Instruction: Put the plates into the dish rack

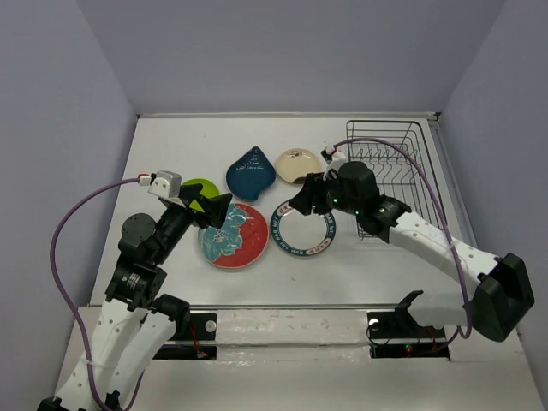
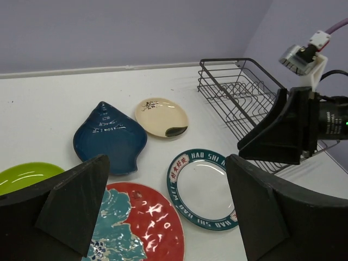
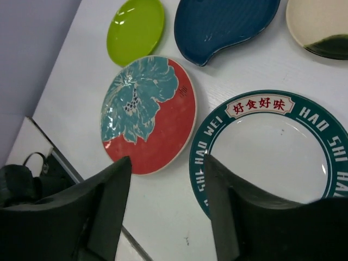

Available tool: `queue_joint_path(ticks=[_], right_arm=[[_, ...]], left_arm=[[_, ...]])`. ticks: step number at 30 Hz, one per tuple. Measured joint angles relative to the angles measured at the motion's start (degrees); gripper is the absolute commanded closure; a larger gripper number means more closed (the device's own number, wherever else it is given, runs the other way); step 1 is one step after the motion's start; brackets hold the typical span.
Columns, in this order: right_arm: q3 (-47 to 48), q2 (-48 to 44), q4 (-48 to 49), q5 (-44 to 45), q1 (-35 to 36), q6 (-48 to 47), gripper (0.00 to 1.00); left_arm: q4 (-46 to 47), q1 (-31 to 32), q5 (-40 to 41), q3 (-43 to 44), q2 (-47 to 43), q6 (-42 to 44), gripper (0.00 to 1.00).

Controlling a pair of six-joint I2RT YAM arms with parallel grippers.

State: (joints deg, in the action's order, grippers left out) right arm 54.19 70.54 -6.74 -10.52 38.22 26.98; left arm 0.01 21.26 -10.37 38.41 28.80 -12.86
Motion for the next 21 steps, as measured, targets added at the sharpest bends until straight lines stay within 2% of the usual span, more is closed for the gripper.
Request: queue_joint_path(ticks=[3,6,8,13,21], right_arm=[[0.09,4.68,2.73,-1.4,0.87,1.09,0.6],[1.05,8.7,4.48,-2.73,0.9,1.4,0.61],[2.69,12.68,5.99,-3.8,0.9,1.33,0.58],[7.76,23.04,8.68,-6.73,0.9,1.07,0.41],[13.66,34.12,8.96,-9.92,0.9,-0.85,0.41]], left_arm=[[-0.15,-0.02,-0.11,0.0,-0.11,0.39,0.01],[-0.35,-0.13,-0.17,0.0,-0.11,0.61,0.01],[-0.37,-0.26,-0.31,0.0,-0.11,0.7,0.01],[-0.35,-0.37,-1.16,0.0,-0.11,0.79,0.01],[-0.24,-0.37,-1.75,0.0,-0.55,0.79,0.01]])
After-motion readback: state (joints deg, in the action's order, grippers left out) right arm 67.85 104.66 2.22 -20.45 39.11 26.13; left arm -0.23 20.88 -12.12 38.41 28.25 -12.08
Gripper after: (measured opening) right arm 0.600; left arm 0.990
